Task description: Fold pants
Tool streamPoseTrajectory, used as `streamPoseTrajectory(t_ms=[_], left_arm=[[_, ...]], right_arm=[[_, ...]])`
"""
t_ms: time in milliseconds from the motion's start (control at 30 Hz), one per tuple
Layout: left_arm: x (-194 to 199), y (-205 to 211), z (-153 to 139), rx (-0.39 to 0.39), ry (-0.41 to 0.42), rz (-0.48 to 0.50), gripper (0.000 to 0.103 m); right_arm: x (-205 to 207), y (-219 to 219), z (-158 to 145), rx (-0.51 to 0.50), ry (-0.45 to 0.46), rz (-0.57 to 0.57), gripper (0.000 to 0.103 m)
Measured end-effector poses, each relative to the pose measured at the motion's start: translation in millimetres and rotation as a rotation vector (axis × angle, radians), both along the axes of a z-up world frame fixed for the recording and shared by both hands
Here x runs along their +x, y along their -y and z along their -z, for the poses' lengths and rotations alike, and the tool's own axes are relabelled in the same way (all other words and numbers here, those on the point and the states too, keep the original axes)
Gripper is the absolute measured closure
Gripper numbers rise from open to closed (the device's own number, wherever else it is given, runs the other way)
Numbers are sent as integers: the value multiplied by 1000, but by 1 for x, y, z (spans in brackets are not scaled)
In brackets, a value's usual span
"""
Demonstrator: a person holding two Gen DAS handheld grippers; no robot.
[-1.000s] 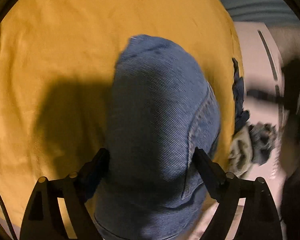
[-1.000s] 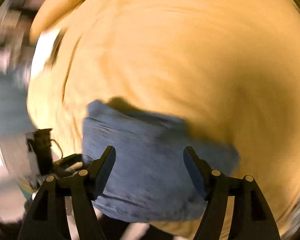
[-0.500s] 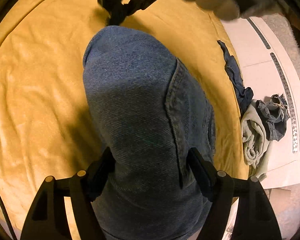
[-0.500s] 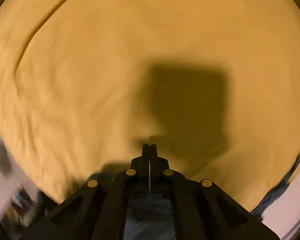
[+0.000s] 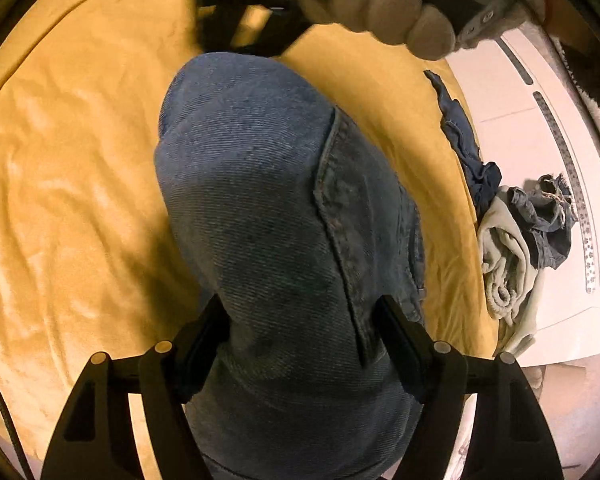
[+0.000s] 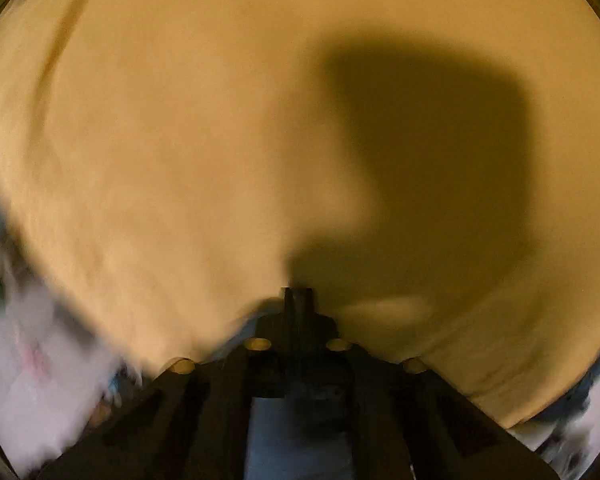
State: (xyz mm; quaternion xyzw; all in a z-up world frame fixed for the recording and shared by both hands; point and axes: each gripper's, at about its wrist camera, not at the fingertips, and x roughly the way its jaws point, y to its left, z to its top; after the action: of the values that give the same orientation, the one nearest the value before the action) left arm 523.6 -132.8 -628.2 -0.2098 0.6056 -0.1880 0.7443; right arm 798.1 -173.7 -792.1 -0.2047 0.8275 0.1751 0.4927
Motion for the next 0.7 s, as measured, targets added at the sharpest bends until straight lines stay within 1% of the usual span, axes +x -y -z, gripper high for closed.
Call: streamPoseTrajectory(t_ms=[33, 67, 100, 133, 167, 200, 233, 267, 300, 333, 367, 433, 467, 500, 533, 567, 600, 633, 667, 700], left_arm=[[0, -5, 2, -8, -9, -5, 31], [0, -11, 5, -14, -20, -18, 31], [0, -18, 9, -21, -38, -41, 30], [0, -22, 13, -23, -47, -50, 30], [0, -27, 19, -21, -64, -59, 30], [0, -31, 26, -23, -81, -64, 30], [-1, -34, 32, -25, -93, -65, 28], [-2, -35, 35, -23, -98, -61, 28], [-3, -37, 41, -28, -107, -59, 26], [-3, -39, 44, -38, -120, -60, 25], [-2, -41, 46, -49, -130, -60, 24], [-1, -41, 46, -55, -134, -55, 24], [0, -41, 45, -54, -132, -52, 24], [2, -40, 43, -53, -133, -42, 24], [3, -39, 41, -47, -140, -36, 24], [4, -38, 39, -53, -155, -38, 24], [4, -40, 38, -63, -164, -49, 25], [5, -46, 31, -97, -167, -88, 26], [6, -53, 25, -126, -155, -121, 26], [8, -61, 17, -163, -131, -164, 20]], right_arm=[[8, 10, -1, 40, -36, 66, 103], [14, 21, -8, 120, -93, 163, 102], [17, 25, -19, 188, -112, 200, 99], [17, 25, -31, 233, -103, 193, 94], [15, 24, -45, 262, -74, 165, 70], [12, 23, -62, 300, -30, 135, 40], [6, 21, -76, 352, 1, 112, 29], [6, 17, -82, 378, -4, 93, 25], [-3, 12, -82, 390, -45, 56, 25], [-14, 5, -75, 378, -90, 22, 25], [-15, -2, -71, 355, -98, -4, 25], [-20, 1, -38, 235, -54, -69, 42], [-16, 7, -27, 201, -40, -38, 45], [-7, 18, -18, 170, -14, 39, 47], [1, 27, -20, 191, 1, 105, 49], [7, 35, -27, 218, 22, 144, 55], [12, 46, -38, 259, 42, 193, 55], [14, 58, -50, 317, 46, 242, 54], [13, 75, -68, 399, 49, 302, 45], [11, 98, -89, 471, 81, 352, 26]])
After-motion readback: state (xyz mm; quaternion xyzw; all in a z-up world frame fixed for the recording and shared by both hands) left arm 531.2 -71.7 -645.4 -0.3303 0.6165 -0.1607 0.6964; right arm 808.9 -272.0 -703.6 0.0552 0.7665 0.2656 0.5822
